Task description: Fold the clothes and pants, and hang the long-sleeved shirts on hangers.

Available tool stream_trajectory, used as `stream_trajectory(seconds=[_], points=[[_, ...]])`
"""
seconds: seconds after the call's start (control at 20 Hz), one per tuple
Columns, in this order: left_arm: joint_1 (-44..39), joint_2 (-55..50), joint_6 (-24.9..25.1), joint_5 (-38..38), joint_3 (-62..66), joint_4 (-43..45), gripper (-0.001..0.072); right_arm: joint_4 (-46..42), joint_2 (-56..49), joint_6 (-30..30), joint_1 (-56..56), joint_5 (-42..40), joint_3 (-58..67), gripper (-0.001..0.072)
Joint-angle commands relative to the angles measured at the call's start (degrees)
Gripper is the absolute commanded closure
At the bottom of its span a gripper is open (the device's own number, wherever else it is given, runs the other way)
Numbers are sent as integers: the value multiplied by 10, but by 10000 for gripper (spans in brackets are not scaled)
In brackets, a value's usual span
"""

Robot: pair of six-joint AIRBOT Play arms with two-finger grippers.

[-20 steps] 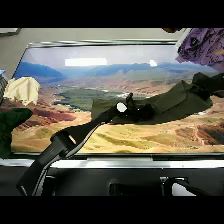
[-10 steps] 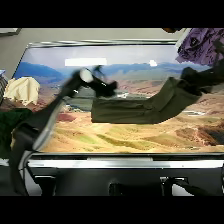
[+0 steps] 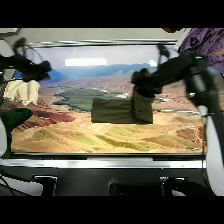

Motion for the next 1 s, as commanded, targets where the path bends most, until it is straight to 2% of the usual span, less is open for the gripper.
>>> stream_trajectory(seconds=[0.0, 0.25, 0.5, 0.6, 0.7, 0.75, 0.85, 0.95], points=[[50, 19, 19, -19, 0, 10, 692, -3, -52, 60, 76, 70, 0, 684], [55, 19, 19, -18, -11, 10, 692, 16, -117, 94, 122, 132, 0, 684], [55, 16, 19, -18, -28, 10, 691, 41, -160, 98, 125, 159, 0, 662], [55, 16, 19, -17, -35, 10, 691, 62, -162, 97, 125, 187, 0, 571], [55, 15, 19, -16, -37, 10, 692, 92, -160, 90, 125, 215, 0, 361], [55, 15, 19, -14, -37, 10, 692, 110, -156, 78, 125, 221, 1, 312], [55, 14, 19, -14, -37, 10, 692, 128, -143, 60, 123, 214, 9, 166], [54, 13, 19, -14, -37, 10, 691, 127, -124, 44, 104, 184, 37, 156]])
